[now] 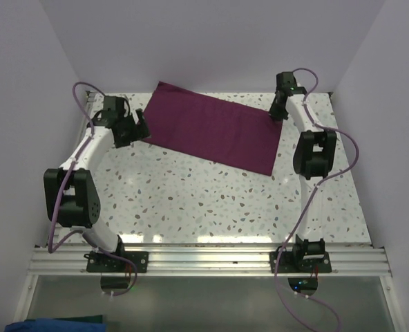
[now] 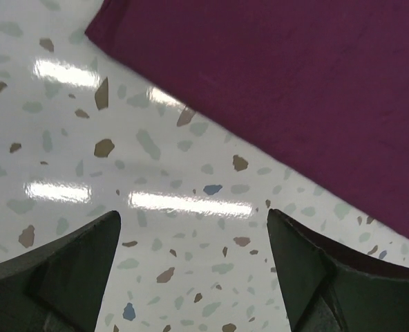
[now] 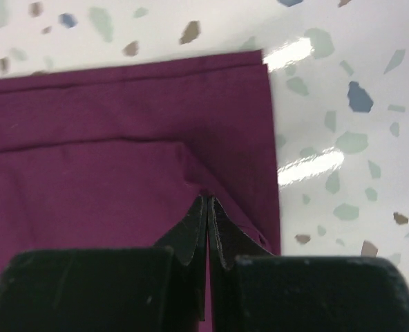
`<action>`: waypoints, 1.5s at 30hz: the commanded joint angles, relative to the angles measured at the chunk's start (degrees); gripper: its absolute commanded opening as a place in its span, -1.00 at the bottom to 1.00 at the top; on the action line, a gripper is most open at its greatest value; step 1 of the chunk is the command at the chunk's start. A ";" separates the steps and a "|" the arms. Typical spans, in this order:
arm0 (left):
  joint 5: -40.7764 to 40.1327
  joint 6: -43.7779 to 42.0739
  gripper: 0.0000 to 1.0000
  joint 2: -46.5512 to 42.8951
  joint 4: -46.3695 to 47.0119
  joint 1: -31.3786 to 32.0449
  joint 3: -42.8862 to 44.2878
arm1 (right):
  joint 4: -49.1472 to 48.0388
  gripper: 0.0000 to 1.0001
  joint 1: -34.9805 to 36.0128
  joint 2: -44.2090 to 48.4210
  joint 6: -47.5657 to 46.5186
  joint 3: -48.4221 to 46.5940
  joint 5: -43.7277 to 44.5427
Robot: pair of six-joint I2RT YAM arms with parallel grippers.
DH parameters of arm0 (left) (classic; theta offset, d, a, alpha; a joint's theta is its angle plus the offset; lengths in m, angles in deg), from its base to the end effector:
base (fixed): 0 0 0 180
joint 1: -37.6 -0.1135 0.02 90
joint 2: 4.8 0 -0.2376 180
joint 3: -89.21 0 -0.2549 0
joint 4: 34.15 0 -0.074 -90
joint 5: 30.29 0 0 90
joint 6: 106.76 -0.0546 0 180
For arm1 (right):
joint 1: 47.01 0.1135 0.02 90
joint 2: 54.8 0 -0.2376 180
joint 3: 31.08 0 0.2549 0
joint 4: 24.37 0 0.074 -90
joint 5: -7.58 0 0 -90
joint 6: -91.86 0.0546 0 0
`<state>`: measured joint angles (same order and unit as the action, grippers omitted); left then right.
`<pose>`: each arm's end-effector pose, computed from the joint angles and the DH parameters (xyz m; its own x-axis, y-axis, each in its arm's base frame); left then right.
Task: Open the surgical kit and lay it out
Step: Open the surgical kit at the center of the board.
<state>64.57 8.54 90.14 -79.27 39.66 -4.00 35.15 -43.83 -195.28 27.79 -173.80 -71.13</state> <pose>0.3692 -0.0179 0.2112 -0.7611 -0.3987 -0.5117 -0.2641 0.9109 -0.3170 0.5267 0.0186 0.1674 -0.7330 0.3887 -0.5581 0.4134 0.9063 0.0882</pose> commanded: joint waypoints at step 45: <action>-4.69 4.94 0.83 -0.72 0.22 -0.31 18.07 | 28.54 0.97 36.46 77.91 -0.01 71.81 -27.30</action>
<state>60.46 14.11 91.93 -79.97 39.62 15.54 62.63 -7.33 -116.40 27.92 -97.60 -100.01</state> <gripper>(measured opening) 0.918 0.983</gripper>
